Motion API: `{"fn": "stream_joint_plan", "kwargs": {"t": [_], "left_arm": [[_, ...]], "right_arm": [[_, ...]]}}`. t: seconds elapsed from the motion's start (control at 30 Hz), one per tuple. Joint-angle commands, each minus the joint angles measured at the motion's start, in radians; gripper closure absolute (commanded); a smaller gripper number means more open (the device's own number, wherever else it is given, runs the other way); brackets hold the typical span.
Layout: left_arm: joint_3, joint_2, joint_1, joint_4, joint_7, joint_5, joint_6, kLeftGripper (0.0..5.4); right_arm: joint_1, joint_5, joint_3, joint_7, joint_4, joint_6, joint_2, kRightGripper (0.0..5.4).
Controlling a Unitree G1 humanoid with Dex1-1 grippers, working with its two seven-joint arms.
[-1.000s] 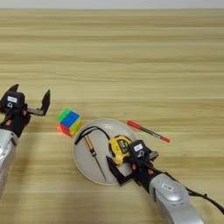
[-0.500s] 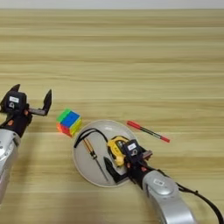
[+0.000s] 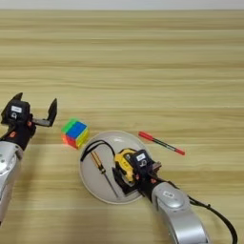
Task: Move the objects on the table
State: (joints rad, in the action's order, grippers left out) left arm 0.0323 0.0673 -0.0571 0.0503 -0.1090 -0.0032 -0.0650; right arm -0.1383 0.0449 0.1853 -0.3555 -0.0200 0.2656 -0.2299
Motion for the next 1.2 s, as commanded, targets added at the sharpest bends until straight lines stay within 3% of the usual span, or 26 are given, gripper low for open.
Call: {"fn": "stream_joint_plan", "kwargs": {"t": [0.03, 0.43, 0.77, 0.97, 1.2], "left_arm": [[0.005, -0.004, -0.012, 0.004, 0.009, 0.011, -0.008, 0.0], [0.009, -0.006, -0.017, 0.006, 0.014, 0.013, -0.007, 0.0], [0.015, -0.013, -0.026, 0.014, 0.019, 0.016, -0.004, 0.0], [0.016, -0.017, -0.034, 0.026, 0.022, 0.017, -0.008, 0.0], [0.017, -0.021, -0.041, 0.041, 0.029, 0.018, -0.016, 0.0]], "right_arm": [[0.007, -0.007, -0.004, -0.002, -0.025, 0.007, -0.003, 1.18], [0.013, 0.002, -0.012, -0.007, -0.017, 0.007, -0.001, 1.19], [0.038, 0.041, -0.036, -0.022, 0.127, 0.073, 0.003, 1.19], [0.1, 0.056, -0.049, -0.022, 0.174, 0.11, 0.012, 1.19], [0.198, 0.055, -0.05, -0.015, 0.135, 0.118, 0.036, 1.19]]}}
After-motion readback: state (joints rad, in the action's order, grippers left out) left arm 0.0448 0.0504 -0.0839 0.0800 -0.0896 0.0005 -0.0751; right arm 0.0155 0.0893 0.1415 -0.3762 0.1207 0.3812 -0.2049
